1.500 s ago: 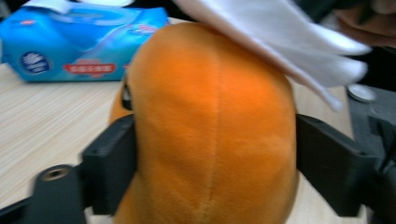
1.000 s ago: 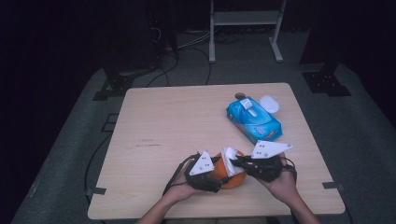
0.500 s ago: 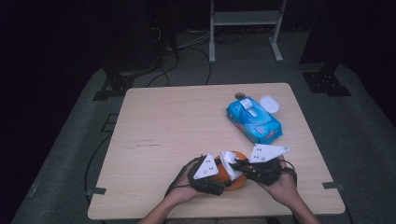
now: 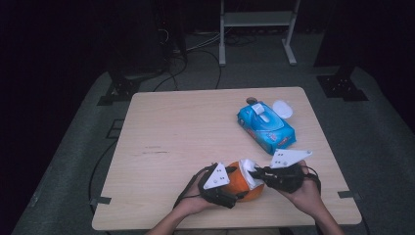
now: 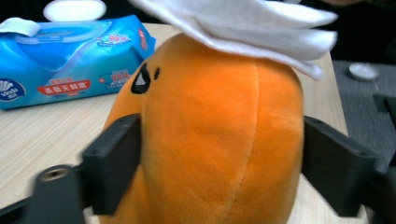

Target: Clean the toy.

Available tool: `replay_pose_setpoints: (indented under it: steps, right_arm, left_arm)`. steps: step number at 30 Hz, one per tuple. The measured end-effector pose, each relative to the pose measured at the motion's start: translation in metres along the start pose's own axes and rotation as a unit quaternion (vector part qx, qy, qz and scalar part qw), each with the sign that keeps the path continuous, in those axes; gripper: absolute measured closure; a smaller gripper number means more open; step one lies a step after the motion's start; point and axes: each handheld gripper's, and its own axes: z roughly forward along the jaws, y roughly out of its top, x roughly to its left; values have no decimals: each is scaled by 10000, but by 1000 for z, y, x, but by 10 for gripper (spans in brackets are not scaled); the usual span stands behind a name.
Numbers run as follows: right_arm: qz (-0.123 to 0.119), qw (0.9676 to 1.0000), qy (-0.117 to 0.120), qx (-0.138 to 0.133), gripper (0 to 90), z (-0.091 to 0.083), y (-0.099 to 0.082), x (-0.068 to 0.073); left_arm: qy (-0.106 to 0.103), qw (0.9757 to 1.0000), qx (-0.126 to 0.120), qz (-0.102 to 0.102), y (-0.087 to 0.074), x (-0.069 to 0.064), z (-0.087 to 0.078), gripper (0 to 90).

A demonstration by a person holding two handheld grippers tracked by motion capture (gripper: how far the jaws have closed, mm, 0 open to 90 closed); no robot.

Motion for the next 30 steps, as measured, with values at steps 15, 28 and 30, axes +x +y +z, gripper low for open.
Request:
replay_pose_setpoints:
  steps: [15,28,30]
  right_arm:
    - [251,9994,-162,184,853,-8,-12,-22]
    - [204,9990,-241,331,854,-3,-14,-28]
    - [233,9990,-197,313,855,-5,-15,-27]
  left_arm:
    - [-50,9997,22,220,-1,-7,1,191]
    - [-118,9985,107,528,-2,-9,-3,242]
    - [-107,9989,82,459,-1,-8,-1,234]
